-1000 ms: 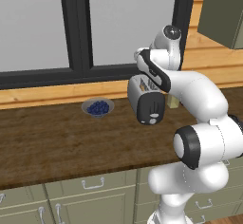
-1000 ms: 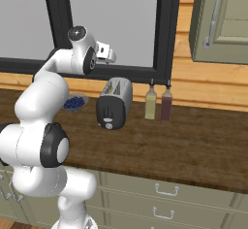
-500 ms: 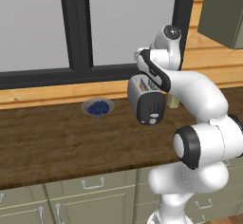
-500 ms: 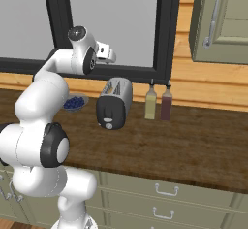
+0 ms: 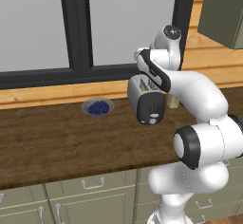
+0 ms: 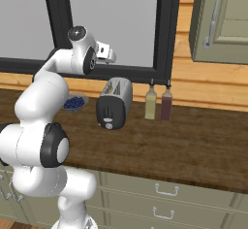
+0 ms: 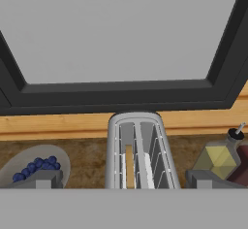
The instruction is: Start the toaster. Once the lever pops up, take the bread to the plate on the dining counter.
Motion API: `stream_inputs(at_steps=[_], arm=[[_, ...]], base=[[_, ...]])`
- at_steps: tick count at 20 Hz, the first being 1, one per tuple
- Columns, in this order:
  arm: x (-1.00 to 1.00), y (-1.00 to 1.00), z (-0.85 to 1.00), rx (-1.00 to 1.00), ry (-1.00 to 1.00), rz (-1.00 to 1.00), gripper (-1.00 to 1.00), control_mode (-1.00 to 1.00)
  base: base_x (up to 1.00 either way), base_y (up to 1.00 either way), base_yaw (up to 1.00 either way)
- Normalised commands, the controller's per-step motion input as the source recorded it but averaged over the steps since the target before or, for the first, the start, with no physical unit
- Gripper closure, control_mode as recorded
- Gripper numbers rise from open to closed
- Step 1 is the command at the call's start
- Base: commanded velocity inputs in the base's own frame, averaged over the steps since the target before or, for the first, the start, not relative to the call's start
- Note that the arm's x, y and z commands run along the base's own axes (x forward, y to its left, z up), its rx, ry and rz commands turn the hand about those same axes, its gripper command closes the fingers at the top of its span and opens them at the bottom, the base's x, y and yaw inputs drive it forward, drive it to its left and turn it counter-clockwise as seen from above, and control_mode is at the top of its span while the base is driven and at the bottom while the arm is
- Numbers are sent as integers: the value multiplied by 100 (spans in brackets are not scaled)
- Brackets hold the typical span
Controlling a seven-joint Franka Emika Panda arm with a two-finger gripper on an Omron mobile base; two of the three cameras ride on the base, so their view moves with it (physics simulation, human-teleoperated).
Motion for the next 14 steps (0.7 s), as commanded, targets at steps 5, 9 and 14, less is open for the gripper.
stream_inputs(at_steps=[5,9,14], arm=[[0,0,0,0,0,0,-100,-100],[0,0,0,0,0,0,-100,-100],[0,0,0,0,0,0,-100,-100]], base=[[0,0,0],[0,0,0],[0,0,0]])
